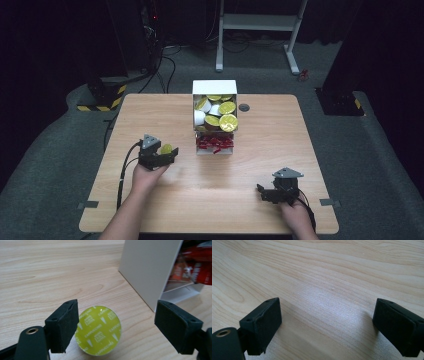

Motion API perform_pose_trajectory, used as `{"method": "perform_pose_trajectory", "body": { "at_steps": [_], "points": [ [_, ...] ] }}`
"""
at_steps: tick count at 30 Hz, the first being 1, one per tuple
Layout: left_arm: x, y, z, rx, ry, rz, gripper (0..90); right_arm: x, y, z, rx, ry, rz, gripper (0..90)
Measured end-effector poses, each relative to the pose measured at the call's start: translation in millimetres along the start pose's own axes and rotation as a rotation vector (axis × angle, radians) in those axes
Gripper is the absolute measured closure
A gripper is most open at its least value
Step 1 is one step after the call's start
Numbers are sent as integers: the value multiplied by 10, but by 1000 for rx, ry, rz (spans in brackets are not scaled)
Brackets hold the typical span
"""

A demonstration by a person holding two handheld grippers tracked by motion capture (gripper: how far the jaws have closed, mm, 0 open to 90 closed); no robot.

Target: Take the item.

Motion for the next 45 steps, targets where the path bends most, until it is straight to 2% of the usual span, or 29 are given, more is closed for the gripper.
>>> {"method": "perform_pose_trajectory", "body": {
  "at_steps": [4, 9, 16, 23, 29, 36, 39, 41, 45],
  "points": [
    [17, -1, 106, 9, 21, 20, 198, 0, 0, 0, 0, 0, 0, 85],
    [75, 9, 248, -9, -11, 2, 212, -2, -1, -1, -2, 1, 2, 85],
    [177, 66, 452, -16, -25, 6, 204, 0, 0, 0, 0, 0, 0, 85],
    [231, 177, 648, -5, -41, -29, 174, 0, 0, 0, 0, 0, 0, 85],
    [267, 265, 774, -3, -47, -30, 151, 0, 0, 0, 0, 0, 0, 85],
    [313, 492, 775, 54, -76, -57, 141, 3, -1, 1, 1, 0, -4, 85],
    [341, 622, 739, 94, -100, -78, 138, 3, 0, 1, 1, 1, -3, 85],
    [347, 714, 712, 129, -102, -82, 138, 3, 0, 1, 1, 1, -3, 85],
    [329, 882, 646, 188, -103, -115, 136, 3, -1, 1, 0, 1, -4, 85]
  ]
}}
Point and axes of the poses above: each handheld gripper's, and its own axes: z roughly backward along the jaws, y roughly out of its underside, x roughly to its left, the point moved 6 cm from there along -z, roughly forward along the jaws, and after that the axes turned 13 degrees about z, right-handed, at the moved point
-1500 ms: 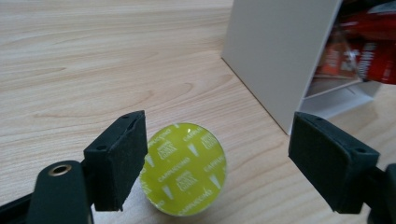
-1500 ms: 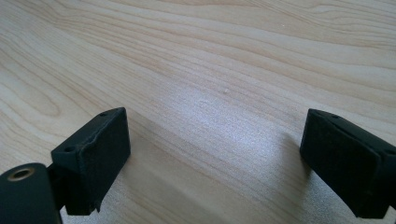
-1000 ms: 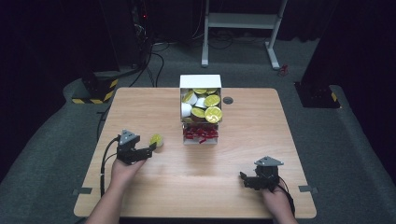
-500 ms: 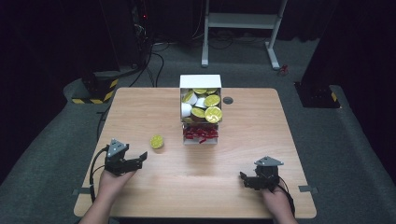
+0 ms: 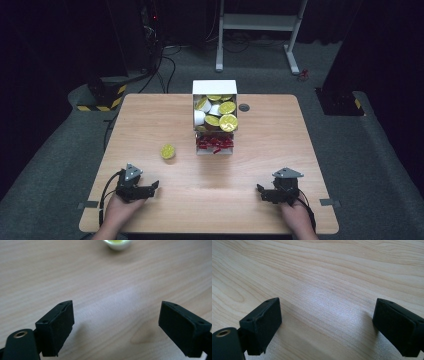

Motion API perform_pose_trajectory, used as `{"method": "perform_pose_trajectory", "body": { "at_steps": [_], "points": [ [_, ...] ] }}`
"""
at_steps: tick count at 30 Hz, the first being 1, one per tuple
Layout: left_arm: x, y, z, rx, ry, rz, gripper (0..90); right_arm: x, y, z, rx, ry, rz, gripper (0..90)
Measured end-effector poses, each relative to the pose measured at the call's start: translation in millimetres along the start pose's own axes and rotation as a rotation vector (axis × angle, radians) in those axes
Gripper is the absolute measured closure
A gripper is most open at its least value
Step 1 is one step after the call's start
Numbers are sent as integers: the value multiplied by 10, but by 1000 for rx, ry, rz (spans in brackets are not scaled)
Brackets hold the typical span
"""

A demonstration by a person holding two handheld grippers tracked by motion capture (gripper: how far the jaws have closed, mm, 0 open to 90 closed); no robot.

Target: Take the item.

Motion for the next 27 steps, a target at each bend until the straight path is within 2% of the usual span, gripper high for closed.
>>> {"method": "perform_pose_trajectory", "body": {
  "at_steps": [1, 3, 5, 9, 15, 27],
  "points": [
    [-20, 21, -19, 12, 21, -9, 141, 0, 0, 0, 0, 0, 0, 85],
    [-32, 21, -17, 5, 29, -34, 150, 0, 0, 0, 0, 0, 0, 84],
    [-32, 30, -16, 3, 40, -24, 149, 1, 0, 0, 0, 0, 0, 85],
    [-27, 49, -6, -10, 32, -10, 144, 1, 1, 0, 0, -1, 0, 84],
    [4, 64, 2, -4, 7, 22, 96, -6, -7, -7, 0, 2, 2, 83],
    [13, 66, 6, -2, 1, 15, 96, -22, -18, -12, -10, 16, 5, 125]
  ]
}}
Point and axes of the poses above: each handheld gripper's, and its own axes: z roughly backward along the jaws, y roughly out of its underside, x roughly to its left, the point moved 6 cm from there along -z, roughly forward along the jaws, and after that the axes turned 13 degrees about z, right-handed, at the moved point
